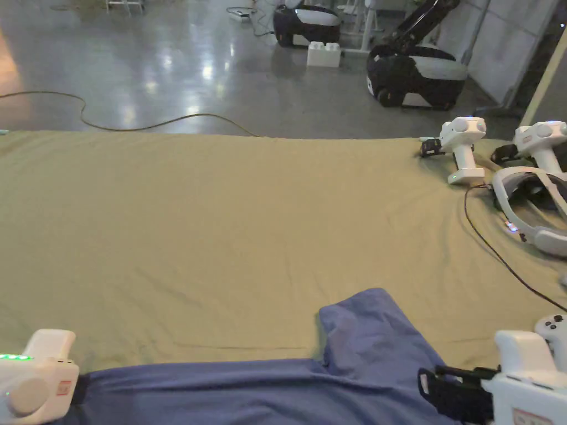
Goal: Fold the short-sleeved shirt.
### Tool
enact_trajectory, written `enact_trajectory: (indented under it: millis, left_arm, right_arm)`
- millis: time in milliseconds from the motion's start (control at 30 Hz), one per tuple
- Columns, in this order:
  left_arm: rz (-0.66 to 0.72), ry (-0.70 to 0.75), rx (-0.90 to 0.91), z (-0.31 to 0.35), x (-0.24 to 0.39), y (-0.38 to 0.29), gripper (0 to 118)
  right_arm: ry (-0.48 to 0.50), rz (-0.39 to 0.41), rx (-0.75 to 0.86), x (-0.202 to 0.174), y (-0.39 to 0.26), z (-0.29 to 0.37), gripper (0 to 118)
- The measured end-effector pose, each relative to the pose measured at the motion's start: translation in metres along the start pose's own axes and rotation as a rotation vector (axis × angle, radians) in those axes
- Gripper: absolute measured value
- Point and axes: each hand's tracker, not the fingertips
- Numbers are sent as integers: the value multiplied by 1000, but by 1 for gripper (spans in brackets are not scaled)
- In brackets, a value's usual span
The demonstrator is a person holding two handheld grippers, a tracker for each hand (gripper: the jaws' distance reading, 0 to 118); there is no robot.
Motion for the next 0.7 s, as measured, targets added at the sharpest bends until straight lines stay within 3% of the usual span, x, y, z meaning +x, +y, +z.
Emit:
enact_trajectory:
  millis: [133,200,233,300,333,400,533,700]
  left_arm:
    - [9,-10,-6,-1,-4,1,17]
    - [10,-9,-3,0,-4,-1,17]
    - [7,-7,-2,0,-2,-1,17]
    - [-1,-7,-3,0,-1,-1,17]
    - [-7,-5,-2,0,-1,-2,17]
    - [-13,-9,-1,0,-3,-1,17]
    - [102,-110,40,33,-26,-1,10]
    - [195,-274,246,124,-52,-46,10]
  right_arm:
    - [-97,-60,-207,41,30,-101,79]
    - [-162,-71,-333,53,29,-140,67]
    - [-195,-47,-392,54,26,-152,67]
    - [-203,34,-320,43,25,-145,65]
    - [-205,70,-320,36,26,-141,58]
    - [-179,125,-282,31,23,-133,0]
    - [-148,45,-239,33,21,-110,0]
    - [-61,66,-70,17,-1,-15,0]
